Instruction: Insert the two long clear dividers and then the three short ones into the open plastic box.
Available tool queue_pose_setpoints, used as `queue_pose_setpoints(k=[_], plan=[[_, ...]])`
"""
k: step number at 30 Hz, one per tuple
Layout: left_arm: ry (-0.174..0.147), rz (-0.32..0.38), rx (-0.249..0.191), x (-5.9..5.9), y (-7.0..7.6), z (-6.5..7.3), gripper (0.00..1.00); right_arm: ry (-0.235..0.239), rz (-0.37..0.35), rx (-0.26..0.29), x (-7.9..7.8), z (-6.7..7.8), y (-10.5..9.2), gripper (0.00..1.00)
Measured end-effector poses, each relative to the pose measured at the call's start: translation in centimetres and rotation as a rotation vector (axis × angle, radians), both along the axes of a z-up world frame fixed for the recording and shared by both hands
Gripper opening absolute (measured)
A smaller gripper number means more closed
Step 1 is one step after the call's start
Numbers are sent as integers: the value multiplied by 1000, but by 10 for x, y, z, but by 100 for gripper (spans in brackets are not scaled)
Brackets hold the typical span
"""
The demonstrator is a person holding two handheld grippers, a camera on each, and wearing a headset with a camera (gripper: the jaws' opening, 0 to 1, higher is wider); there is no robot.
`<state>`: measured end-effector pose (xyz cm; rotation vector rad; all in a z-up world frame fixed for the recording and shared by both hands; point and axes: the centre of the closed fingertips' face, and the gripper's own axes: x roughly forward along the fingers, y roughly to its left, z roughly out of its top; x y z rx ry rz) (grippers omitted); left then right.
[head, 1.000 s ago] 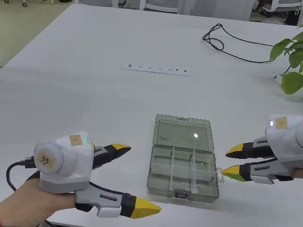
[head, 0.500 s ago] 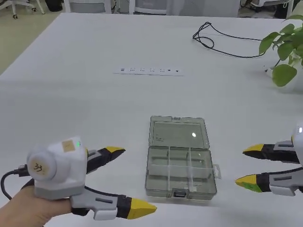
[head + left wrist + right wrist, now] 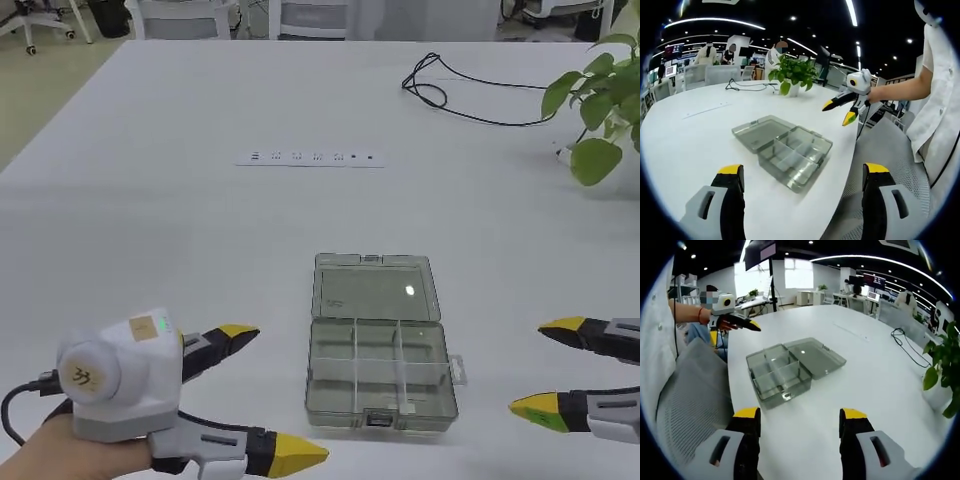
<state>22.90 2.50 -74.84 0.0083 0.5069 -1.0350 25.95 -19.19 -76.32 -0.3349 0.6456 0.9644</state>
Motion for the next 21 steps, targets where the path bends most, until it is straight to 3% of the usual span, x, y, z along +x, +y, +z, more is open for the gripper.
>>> queue_pose_setpoints(k=[21], plan=[[3, -2, -4, 0, -1, -2, 100, 1, 3, -6, -1, 3, 2, 70]])
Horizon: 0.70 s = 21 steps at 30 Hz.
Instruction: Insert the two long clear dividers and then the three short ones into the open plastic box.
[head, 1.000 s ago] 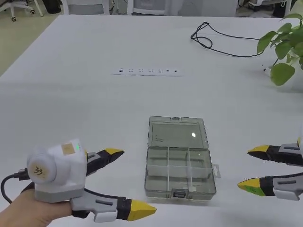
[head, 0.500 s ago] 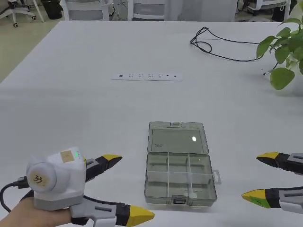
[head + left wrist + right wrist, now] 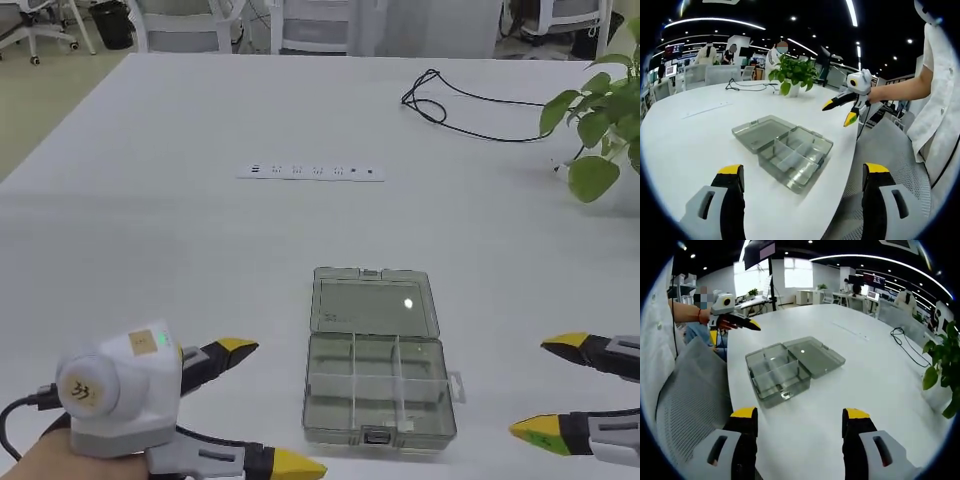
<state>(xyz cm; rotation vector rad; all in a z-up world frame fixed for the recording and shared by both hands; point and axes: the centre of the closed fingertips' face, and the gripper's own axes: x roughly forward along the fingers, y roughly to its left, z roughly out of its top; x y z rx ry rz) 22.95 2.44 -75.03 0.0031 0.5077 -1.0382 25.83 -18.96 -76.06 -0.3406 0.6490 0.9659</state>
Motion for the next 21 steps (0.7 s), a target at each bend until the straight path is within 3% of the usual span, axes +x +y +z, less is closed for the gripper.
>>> queue_pose_setpoints(k=[21], plan=[[8, -4, -3, -2, -1, -2, 100, -2, 18, -5, 3, -4, -1, 70]])
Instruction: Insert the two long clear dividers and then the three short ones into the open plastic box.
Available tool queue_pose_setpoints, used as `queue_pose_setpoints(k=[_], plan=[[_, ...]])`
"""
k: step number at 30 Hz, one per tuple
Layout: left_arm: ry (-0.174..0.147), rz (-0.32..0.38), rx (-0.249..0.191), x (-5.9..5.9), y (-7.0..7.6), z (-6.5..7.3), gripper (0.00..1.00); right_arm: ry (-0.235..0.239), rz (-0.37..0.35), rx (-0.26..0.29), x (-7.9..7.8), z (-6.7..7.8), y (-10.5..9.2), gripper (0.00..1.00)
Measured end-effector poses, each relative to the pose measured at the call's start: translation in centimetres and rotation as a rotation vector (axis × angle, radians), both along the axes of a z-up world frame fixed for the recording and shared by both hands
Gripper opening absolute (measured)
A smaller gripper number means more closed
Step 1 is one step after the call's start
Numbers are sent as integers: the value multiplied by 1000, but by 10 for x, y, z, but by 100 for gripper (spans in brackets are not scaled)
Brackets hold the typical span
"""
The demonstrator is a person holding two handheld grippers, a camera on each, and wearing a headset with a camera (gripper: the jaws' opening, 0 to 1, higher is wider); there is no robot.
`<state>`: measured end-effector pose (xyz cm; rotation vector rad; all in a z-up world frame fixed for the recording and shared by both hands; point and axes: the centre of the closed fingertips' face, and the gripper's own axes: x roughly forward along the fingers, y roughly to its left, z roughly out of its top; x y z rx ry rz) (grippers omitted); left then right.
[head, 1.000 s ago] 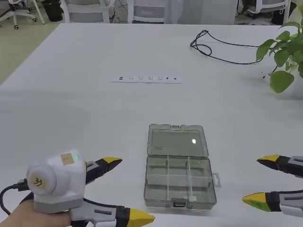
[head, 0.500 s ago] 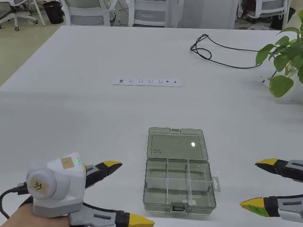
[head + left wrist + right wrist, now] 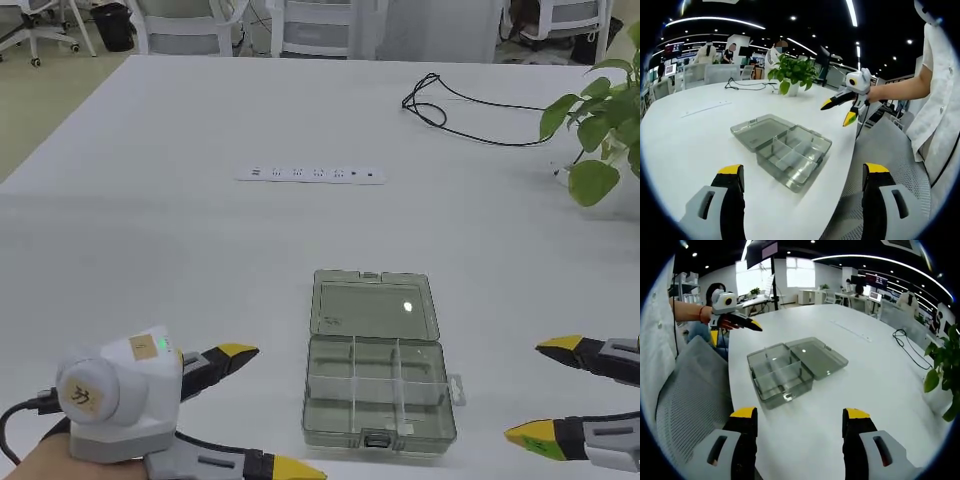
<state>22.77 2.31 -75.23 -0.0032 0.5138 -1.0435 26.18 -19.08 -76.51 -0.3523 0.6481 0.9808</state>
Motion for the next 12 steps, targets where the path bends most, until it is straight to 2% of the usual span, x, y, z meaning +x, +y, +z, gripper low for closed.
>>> queue_pose_setpoints(k=[12], plan=[[-2, 0, -3, 1, -1, 0, 100, 0, 0, 3, -1, 0, 1, 71]])
